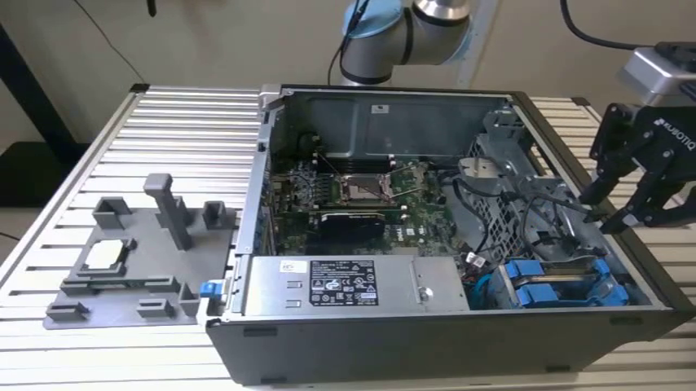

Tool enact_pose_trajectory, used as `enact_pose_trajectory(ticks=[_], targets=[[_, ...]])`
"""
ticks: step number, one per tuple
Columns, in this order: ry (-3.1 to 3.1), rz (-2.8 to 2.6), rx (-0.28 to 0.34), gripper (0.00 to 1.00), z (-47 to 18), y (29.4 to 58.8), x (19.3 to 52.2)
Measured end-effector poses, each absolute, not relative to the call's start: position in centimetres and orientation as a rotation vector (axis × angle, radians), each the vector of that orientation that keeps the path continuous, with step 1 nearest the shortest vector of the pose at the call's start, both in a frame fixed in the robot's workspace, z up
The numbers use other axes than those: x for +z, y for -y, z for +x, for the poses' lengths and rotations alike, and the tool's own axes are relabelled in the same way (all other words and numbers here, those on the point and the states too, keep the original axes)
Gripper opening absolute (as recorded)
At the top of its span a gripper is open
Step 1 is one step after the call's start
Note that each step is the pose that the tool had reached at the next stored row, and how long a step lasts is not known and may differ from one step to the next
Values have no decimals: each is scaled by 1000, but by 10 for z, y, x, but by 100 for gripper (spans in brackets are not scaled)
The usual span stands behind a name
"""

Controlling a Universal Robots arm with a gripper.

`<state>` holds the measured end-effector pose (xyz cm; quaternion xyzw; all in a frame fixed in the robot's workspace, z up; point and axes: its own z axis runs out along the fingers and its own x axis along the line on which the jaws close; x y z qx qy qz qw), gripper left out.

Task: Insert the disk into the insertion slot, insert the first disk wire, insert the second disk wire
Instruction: 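Insert the first disk wire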

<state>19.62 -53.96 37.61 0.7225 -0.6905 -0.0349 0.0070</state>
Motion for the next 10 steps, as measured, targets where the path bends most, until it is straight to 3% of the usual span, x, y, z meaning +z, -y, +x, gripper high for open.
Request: enact_pose_trajectory(ticks=[10], targets=[[2133,2280,-115,47,208,534,373]])
